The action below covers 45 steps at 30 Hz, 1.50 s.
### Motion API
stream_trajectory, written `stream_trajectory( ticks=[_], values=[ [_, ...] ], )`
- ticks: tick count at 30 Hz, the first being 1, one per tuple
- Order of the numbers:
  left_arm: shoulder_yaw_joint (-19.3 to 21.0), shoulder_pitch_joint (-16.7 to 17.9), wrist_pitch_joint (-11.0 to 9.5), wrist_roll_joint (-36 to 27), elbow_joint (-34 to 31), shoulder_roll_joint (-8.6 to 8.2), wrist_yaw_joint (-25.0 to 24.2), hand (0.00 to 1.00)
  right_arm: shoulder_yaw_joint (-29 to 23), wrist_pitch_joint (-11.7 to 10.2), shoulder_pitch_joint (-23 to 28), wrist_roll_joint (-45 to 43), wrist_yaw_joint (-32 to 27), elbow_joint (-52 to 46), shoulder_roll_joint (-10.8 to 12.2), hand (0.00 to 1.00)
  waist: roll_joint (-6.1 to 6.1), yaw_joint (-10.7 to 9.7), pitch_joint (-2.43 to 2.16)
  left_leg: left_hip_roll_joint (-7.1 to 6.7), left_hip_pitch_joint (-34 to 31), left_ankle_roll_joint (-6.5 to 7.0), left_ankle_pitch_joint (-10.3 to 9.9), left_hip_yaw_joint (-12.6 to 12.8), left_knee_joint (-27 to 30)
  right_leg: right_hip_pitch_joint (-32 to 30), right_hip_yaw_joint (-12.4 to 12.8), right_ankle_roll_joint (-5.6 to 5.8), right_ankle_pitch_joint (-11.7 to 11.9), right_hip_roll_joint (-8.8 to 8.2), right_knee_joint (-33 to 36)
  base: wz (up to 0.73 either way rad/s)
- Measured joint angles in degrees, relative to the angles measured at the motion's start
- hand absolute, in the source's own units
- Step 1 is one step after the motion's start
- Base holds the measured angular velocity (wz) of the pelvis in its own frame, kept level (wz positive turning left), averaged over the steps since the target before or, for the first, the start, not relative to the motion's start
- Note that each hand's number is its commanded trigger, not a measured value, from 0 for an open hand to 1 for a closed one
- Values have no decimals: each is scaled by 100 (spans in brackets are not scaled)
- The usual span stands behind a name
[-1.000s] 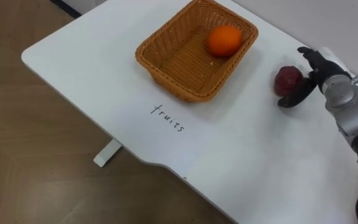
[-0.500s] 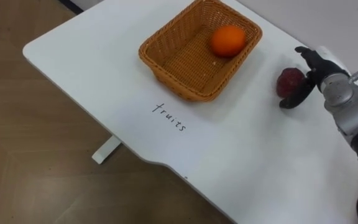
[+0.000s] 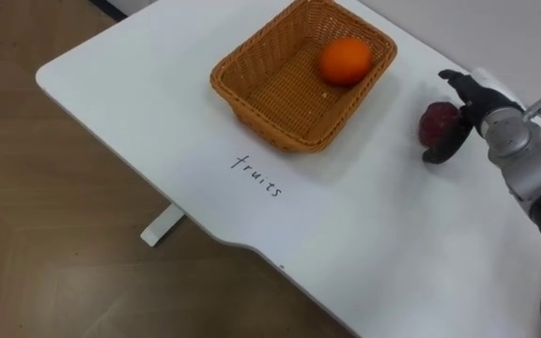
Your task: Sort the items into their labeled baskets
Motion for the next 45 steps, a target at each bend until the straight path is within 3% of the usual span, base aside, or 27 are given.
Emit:
stream_trajectory(
  ticks=[17, 18, 19, 45],
  values=[
    [-3, -80, -39, 4, 312, 1, -146, 0, 42, -64, 1, -220, 234, -3, 0, 0, 21, 17, 14, 11, 4, -1, 0, 14, 28, -1, -61, -5, 3, -5, 36, 0],
    [-3, -80, -39, 4, 317, 1, -152, 0, 42, -73, 1, -229, 234, -3, 0, 80, 19, 17, 13, 11, 3, -1, 0, 14, 28, -1, -62, -5, 3, -5, 36, 0],
    [-3, -80, -41, 4, 320, 1, -160, 0, 42, -74, 1, -230, 234, -3, 0, 100, 18, 17, 12, 11, 3, -1, 0, 14, 28, -1, -63, -5, 3, -5, 36, 0],
    [-10, -126, -51, 11, 382, 39, -270, 0, 218, -71, 2, -468, 463, 60, -72, 100, -6, 7, 0, 24, -4, -13, 7, 6, 34, 1, -162, -19, 12, -5, 52, 0]
  ],
)
